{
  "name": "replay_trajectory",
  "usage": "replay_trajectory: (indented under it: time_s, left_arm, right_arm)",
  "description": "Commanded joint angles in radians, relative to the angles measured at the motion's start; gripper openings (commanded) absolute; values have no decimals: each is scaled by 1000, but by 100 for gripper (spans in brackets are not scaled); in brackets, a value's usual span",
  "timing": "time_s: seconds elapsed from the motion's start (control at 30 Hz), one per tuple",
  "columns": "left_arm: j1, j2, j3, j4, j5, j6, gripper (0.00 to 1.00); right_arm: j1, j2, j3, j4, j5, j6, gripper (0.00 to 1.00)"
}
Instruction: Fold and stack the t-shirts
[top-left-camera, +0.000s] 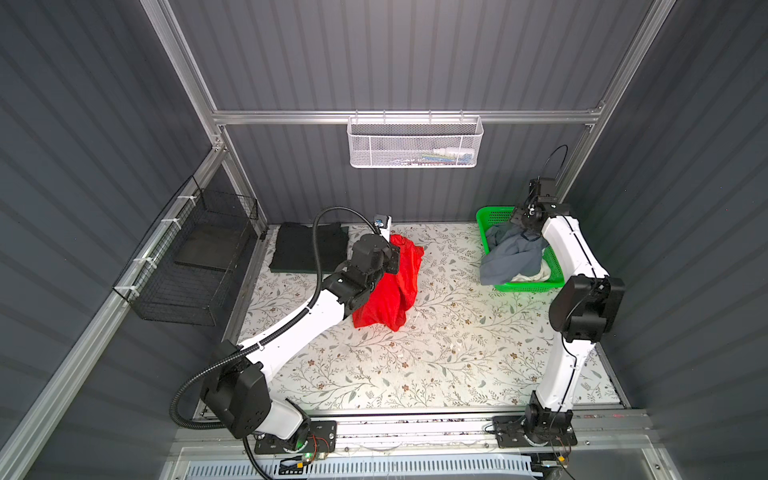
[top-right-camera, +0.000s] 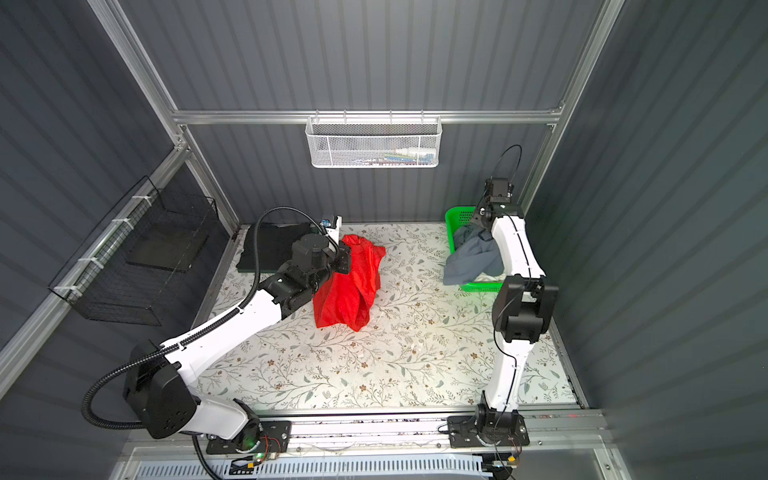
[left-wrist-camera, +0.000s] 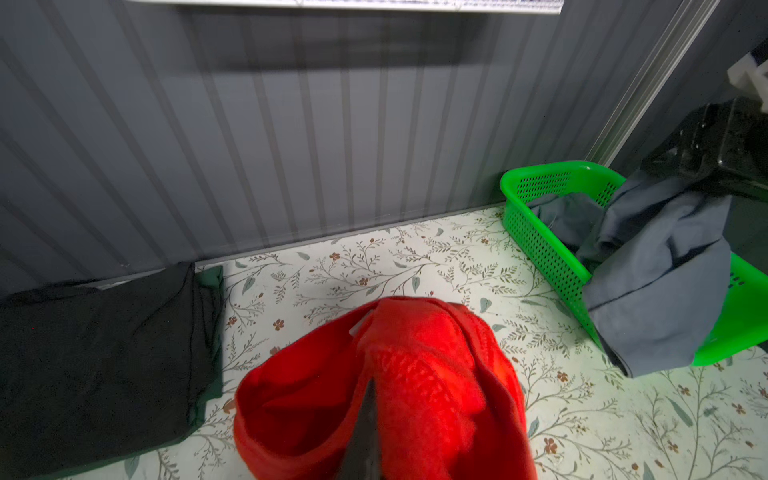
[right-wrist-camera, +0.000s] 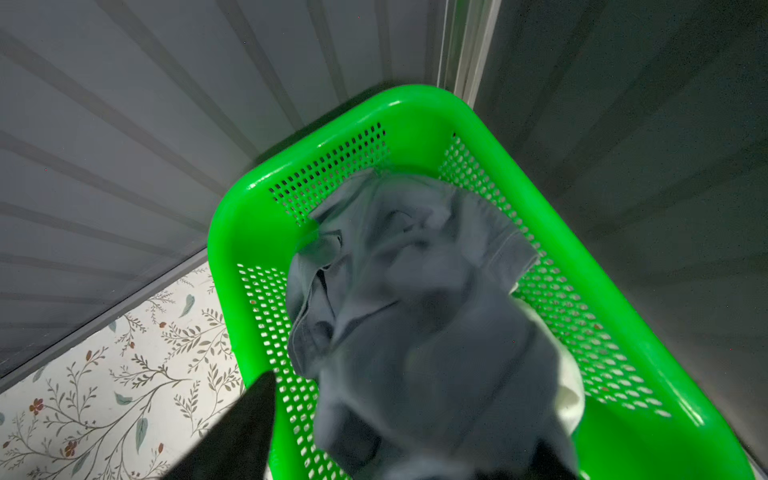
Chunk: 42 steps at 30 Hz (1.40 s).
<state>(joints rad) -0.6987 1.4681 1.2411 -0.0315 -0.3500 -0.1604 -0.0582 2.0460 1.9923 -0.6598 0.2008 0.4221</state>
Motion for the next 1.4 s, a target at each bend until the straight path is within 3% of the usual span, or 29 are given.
replay_trajectory:
  time_s: [0.0,0.37,0.6,0.73,0.9,1.0,1.1,1.2,1.37]
  left_arm:
    - [0,-48,47,-55,-27,-32,0]
    - [1,-55,70,-141,-59,-136,0]
    - [0,-26,161,-100,112,-238,0]
    - [-1,89,329,-131,203,-247,0]
    - [-12,293,668,-274,451,-248,0]
    - [-27,317,782,-346,470,-203,0]
    - [-27,226,712,-368,318,-148,0]
    - [-21,79,494,-327,103,-141,0]
    - [-8,-94,150,-325,-91,-233,0]
  right_arm:
    - [14,-97,-88,-26,-36,36,99]
    - [218,-649,-768,103,-72,126,99]
    - [239,-919,-1103,134,-217,224,99]
    - [239,-1079,-1221,159,-246,265,99]
    - [239,-1207,-1318,155,-247,310,99]
    - [239,-1245,-1345,154,-251,318,99]
    - [241,-1243,-1346,161,-276,324,99]
    - [253,-1207,-1337,178,-305,329,99]
    - [310,-1111,-1322,193,-293,340,99]
